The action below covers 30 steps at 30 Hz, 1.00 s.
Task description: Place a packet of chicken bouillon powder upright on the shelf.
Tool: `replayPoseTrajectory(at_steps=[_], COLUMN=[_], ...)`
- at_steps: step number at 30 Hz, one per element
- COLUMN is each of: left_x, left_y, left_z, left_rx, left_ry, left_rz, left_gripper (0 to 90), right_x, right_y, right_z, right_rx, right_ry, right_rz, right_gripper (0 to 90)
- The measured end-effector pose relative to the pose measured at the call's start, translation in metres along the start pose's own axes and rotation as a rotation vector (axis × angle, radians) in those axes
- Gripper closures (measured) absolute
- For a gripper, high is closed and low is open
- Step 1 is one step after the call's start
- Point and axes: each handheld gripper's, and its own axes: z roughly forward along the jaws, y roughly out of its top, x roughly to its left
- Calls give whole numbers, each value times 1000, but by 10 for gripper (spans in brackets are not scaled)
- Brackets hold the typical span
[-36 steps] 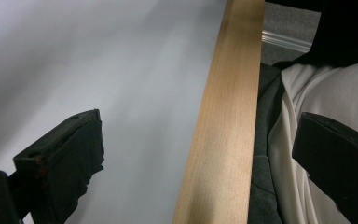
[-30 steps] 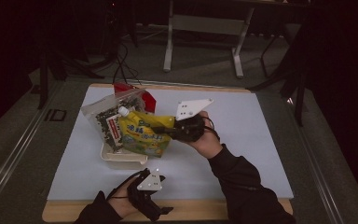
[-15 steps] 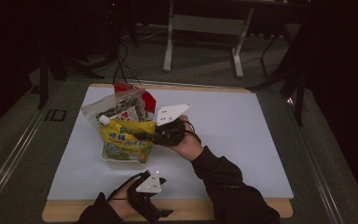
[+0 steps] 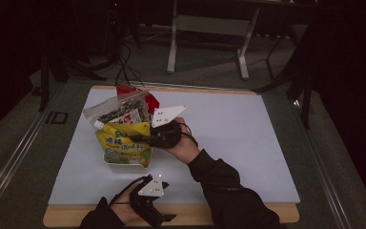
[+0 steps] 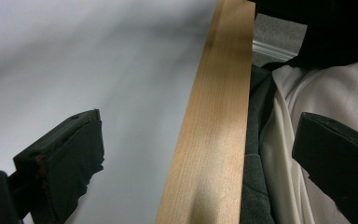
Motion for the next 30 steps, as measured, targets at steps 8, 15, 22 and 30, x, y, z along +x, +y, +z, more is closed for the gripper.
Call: replayPoseTrajectory(at_steps=[8,15,22,30], left_x=[1,2,1,2], left_y=[-1,0,0,0], left_z=[0,-2,-1,1], left_rx=[7,-12,-11,-5], left_ry=[2,-2,-7,-12], left_rz=[8,-5,-1,-3], left_gripper=[33,33,33,33], right_x=[3,3,4,0], right_y=[-16,-33,-31,-45], right_z=[17,21,13,-17], right_rx=[45,71,77,104], right_ry=[22,46,21,-85], right_rz=[12,38,50,84], right_gripper=[900,896,598,250])
